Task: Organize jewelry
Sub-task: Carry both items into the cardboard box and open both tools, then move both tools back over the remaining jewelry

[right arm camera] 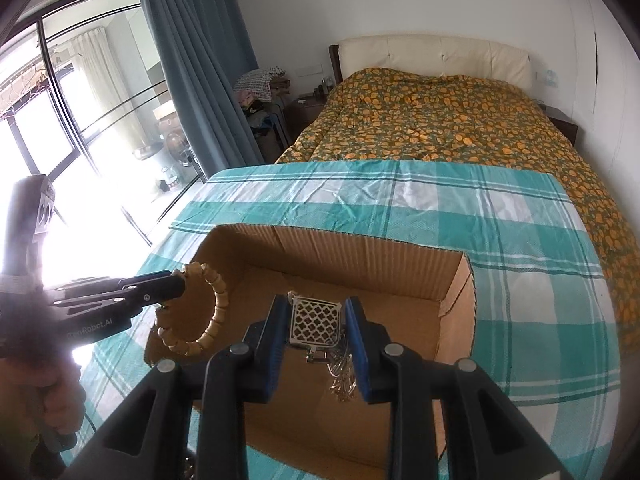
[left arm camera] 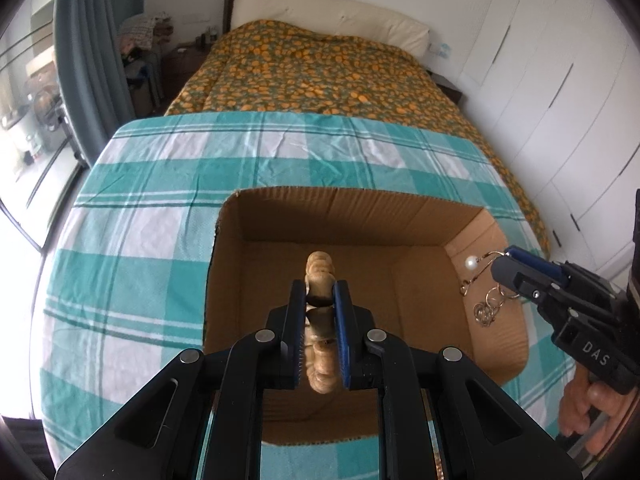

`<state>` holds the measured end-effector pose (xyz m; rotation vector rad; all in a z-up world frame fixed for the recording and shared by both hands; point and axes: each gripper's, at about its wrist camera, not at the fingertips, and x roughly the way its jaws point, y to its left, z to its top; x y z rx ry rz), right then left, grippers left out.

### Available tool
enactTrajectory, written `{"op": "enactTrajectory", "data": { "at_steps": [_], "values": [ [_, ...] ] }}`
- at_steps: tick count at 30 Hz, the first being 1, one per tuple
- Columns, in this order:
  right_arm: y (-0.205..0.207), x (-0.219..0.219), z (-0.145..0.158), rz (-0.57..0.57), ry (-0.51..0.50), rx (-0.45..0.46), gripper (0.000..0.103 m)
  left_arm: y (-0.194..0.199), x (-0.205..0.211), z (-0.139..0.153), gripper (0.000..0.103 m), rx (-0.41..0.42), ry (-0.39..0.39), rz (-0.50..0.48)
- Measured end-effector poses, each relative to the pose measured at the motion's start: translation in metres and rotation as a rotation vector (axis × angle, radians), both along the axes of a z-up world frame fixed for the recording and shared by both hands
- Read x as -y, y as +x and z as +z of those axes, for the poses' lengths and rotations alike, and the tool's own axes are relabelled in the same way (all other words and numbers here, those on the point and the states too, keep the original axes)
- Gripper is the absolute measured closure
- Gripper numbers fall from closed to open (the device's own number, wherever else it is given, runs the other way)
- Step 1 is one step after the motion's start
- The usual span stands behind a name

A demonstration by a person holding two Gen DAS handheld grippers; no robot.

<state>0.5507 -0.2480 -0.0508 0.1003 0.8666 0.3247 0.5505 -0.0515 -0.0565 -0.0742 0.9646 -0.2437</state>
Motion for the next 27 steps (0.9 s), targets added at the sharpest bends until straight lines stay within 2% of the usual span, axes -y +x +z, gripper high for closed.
{"op": "enactTrajectory", "data": {
  "at_steps": [4,5,6,8,10,13,20,23,27],
  "values": [
    [0.007,0.0,-0.022,-0.001,0.006,-0.033,0.072,0.005,0.013,-0.015,0.085,0.0,0.012,-0.011],
    [0.006,0.0,-0.026,-0.006,0.005,-0.032,0.061,0.005,0.014,-0.017,0.064,-0.004,0.007,-0.015],
    [0.003,0.001,-0.028,-0.012,-0.001,-0.029,0.043,0.002,0.014,-0.019,0.031,-0.005,0.007,-0.015],
    [-0.005,0.004,-0.029,-0.027,-0.019,-0.004,0.035,-0.008,0.012,-0.017,0.01,0.038,0.025,0.005],
    [-0.014,0.009,-0.028,-0.037,-0.042,0.019,0.035,-0.02,0.009,-0.011,0.009,0.074,0.027,0.002],
    [-0.036,0.02,-0.024,-0.071,-0.062,0.062,0.024,-0.039,-0.004,-0.005,0.009,0.086,-0.014,0.015],
    [-0.093,0.052,-0.033,-0.176,-0.123,0.095,0.023,-0.114,-0.041,0.002,0.005,0.128,-0.044,0.046],
    [-0.124,0.069,-0.047,-0.214,-0.149,0.075,0.023,-0.152,-0.059,-0.008,0.003,0.117,-0.044,0.067],
    [-0.17,0.093,-0.072,-0.26,-0.201,0.032,0.022,-0.196,-0.082,-0.041,0.003,0.06,-0.002,0.118]
  ]
}}
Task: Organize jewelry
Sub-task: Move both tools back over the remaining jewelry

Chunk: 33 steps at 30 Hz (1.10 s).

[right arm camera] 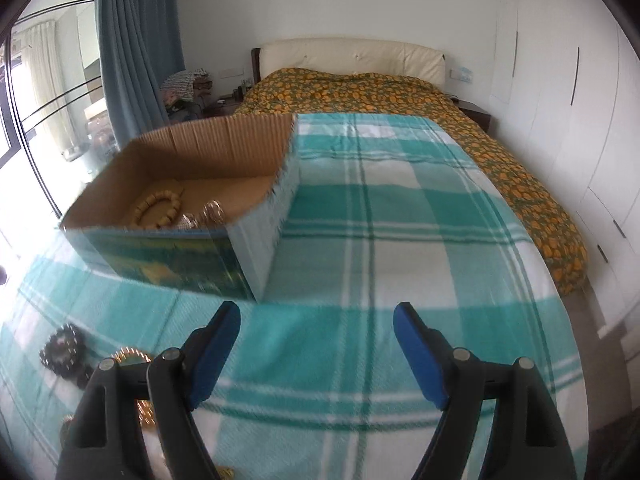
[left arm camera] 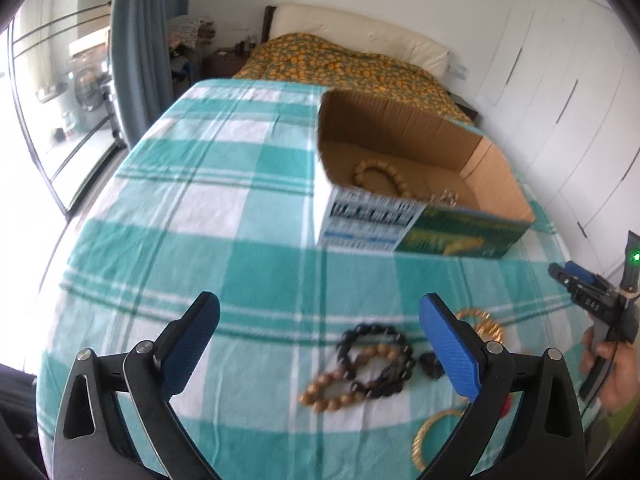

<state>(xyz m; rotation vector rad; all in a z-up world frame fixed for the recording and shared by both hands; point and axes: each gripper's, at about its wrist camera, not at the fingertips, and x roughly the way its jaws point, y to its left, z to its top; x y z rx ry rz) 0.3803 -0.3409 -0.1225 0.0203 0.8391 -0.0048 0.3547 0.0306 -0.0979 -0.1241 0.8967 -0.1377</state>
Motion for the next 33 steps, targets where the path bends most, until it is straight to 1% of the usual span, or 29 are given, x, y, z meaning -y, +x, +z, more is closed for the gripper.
{"op": "enactTrajectory", "data": {
  "at_steps": [3,6,8,10,11,13,14,16,18,20,23,33],
  "values": [
    [-0.026,0.013,-0.017,-0.021,-0.047,-0.019,0.022,-0.019,-0.013,-0.031,0.003,-0.042,0.044,0.039],
    [-0.037,0.02,-0.035,-0.041,-0.111,-0.035,0.022,-0.026,-0.022,-0.055,0.003,-0.042,0.085,0.074],
    [-0.035,0.024,-0.044,-0.053,-0.11,-0.067,0.022,-0.025,-0.023,-0.064,0.003,-0.038,0.094,0.085],
    [-0.034,0.027,-0.042,-0.068,-0.097,-0.056,0.021,-0.024,-0.023,-0.071,0.003,-0.029,0.094,0.082],
    [-0.034,0.028,-0.042,-0.074,-0.103,-0.055,0.016,-0.026,-0.024,-0.073,0.002,-0.013,0.087,0.08],
    [-0.029,0.029,-0.05,-0.087,-0.109,-0.103,0.014,-0.027,-0.023,-0.073,0.002,-0.005,0.092,0.087],
    [-0.029,0.033,-0.051,-0.086,-0.083,-0.11,0.013,-0.027,-0.023,-0.073,0.0,-0.007,0.096,0.091],
    [-0.029,0.042,-0.054,-0.096,-0.032,-0.117,0.008,-0.026,-0.028,-0.074,0.0,-0.016,0.069,0.091],
    [-0.03,0.041,-0.057,-0.089,-0.028,-0.125,0.0,-0.028,-0.03,-0.075,0.0,-0.015,0.07,0.091],
    [-0.028,0.036,-0.058,-0.08,-0.056,-0.133,0.0,-0.027,-0.03,-0.075,0.0,-0.015,0.07,0.091],
    [-0.028,0.038,-0.059,-0.081,-0.045,-0.134,0.0,-0.028,-0.03,-0.075,0.0,-0.013,0.074,0.104],
    [-0.028,0.038,-0.059,-0.081,-0.048,-0.136,0.0,-0.028,-0.03,-0.077,0.0,-0.015,0.069,0.105]
  ]
}}
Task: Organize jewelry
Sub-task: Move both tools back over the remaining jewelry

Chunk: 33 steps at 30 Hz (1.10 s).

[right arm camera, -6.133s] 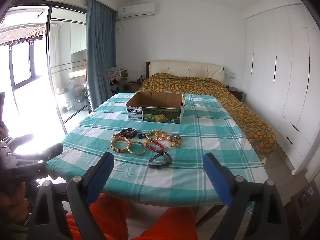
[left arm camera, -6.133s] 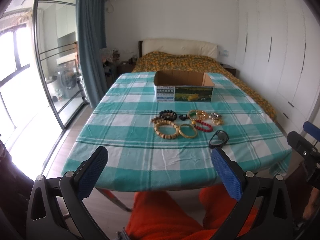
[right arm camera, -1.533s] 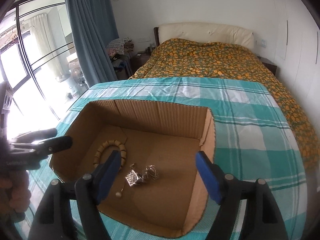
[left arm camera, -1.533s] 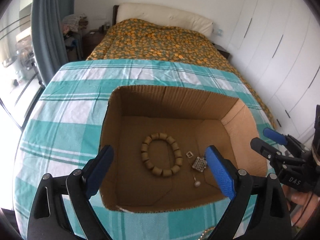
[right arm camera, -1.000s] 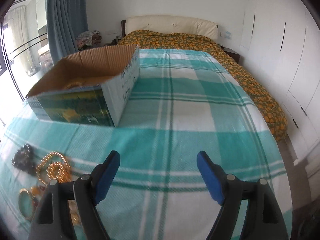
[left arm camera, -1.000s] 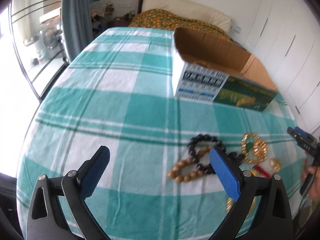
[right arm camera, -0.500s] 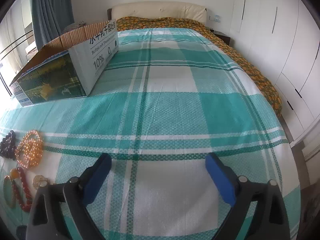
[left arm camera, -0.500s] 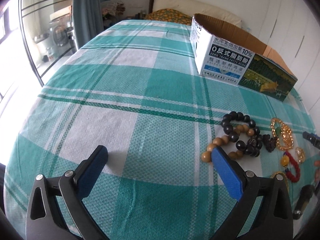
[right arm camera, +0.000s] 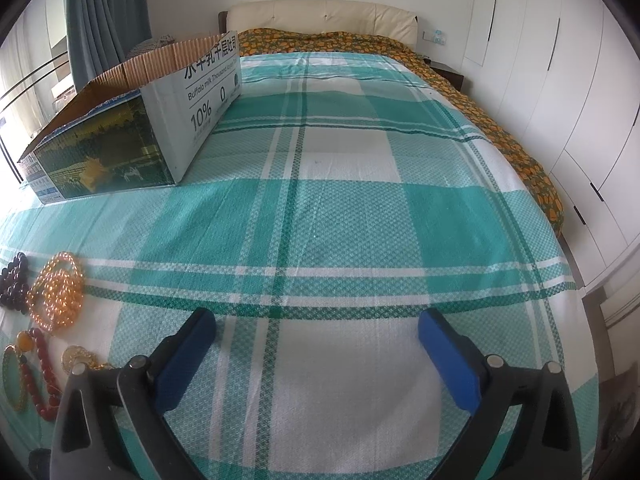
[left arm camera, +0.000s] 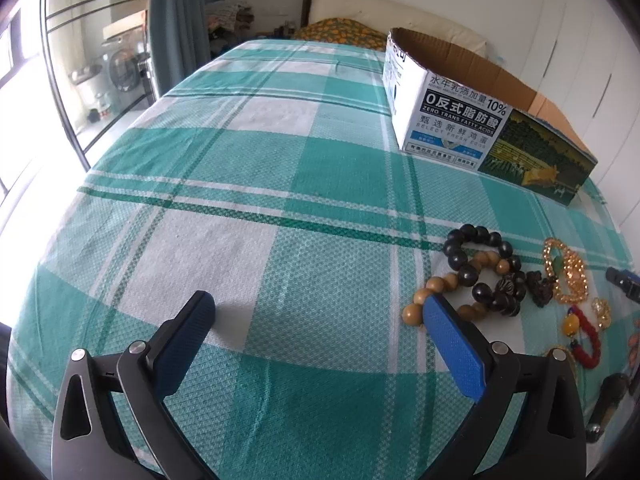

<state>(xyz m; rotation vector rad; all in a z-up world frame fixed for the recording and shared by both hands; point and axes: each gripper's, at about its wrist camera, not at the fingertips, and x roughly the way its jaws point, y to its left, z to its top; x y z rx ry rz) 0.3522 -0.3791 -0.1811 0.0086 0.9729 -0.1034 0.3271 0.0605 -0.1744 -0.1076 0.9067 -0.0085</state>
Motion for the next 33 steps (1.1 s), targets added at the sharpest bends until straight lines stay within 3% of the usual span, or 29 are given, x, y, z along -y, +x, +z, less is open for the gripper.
{"op": "enactTrajectory", "data": {
  "at_steps": [15,21,28,33],
  "values": [
    [-0.005,0.002,0.002,0.007,0.011,0.002,0.001,-0.011,-0.001,0.002,0.001,-0.02,0.003,-0.01],
    [-0.069,-0.006,0.022,-0.003,0.055,0.104,0.001,-0.064,0.011,0.006,0.0,0.005,-0.138,-0.083],
    [-0.157,-0.031,0.031,-0.007,0.081,0.171,0.001,-0.097,0.053,0.02,0.001,0.05,-0.158,-0.255],
    [-0.202,-0.074,0.035,0.132,0.103,0.194,0.001,-0.099,0.091,0.016,0.001,0.04,-0.073,-0.4]
  ]
}}
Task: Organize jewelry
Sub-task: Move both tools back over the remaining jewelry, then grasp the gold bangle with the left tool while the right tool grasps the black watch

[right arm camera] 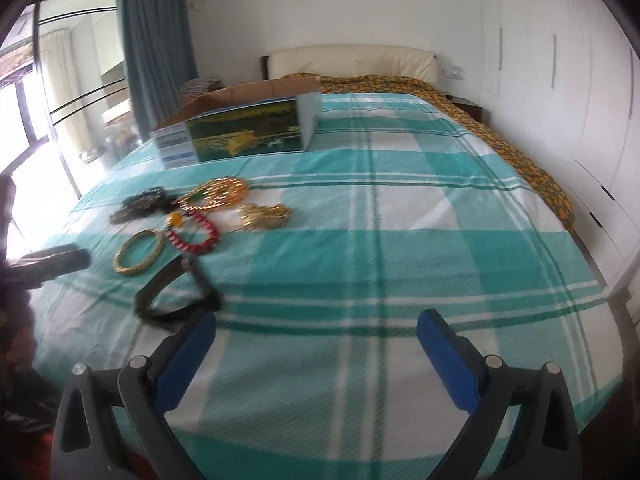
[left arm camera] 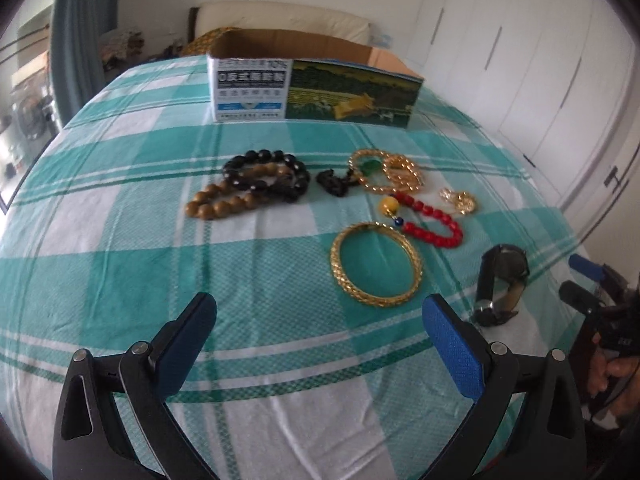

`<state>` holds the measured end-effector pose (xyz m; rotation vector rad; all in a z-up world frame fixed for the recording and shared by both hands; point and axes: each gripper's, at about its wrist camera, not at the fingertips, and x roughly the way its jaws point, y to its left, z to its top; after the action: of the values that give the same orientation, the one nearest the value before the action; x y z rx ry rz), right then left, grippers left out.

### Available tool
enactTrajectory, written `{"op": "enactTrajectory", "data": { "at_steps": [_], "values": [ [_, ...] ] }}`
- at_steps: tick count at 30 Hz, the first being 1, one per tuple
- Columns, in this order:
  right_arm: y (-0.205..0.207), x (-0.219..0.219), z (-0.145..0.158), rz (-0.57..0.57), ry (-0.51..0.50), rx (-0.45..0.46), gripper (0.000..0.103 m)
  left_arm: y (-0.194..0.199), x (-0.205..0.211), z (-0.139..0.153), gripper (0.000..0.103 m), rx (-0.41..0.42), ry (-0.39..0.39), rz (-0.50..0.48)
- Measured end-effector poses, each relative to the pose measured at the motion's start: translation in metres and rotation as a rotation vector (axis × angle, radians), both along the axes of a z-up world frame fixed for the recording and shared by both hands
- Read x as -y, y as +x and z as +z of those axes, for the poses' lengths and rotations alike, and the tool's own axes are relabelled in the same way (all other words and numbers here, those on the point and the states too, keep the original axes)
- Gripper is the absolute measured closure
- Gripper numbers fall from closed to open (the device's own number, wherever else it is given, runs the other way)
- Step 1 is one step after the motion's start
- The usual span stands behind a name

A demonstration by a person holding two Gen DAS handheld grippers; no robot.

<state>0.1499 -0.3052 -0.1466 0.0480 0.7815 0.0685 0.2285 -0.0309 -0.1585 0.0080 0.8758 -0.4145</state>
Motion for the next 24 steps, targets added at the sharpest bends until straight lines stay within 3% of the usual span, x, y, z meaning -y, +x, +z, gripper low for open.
{"op": "enactTrajectory", "data": {
  "at_steps": [4,9,14,19,24],
  "values": [
    [-0.007,-0.036,0.0,0.141,-0.05,0.003,0.001,0.001,0.019,-0.008,0.001,-0.008,0.055,-0.071],
    [0.01,-0.043,-0.006,0.188,-0.007,-0.041,0.001,0.011,0.033,-0.015,0.0,-0.037,0.107,-0.094],
    [0.016,-0.058,-0.018,0.256,-0.042,-0.105,0.001,0.013,0.047,-0.019,0.0,-0.027,0.194,-0.124],
    [0.011,-0.058,-0.007,0.252,-0.01,-0.064,0.001,0.016,0.046,-0.017,0.0,-0.034,0.178,-0.105],
    [0.013,-0.037,0.006,0.173,0.092,-0.029,0.001,0.015,0.023,-0.009,0.0,-0.035,0.024,-0.051]
  ]
}}
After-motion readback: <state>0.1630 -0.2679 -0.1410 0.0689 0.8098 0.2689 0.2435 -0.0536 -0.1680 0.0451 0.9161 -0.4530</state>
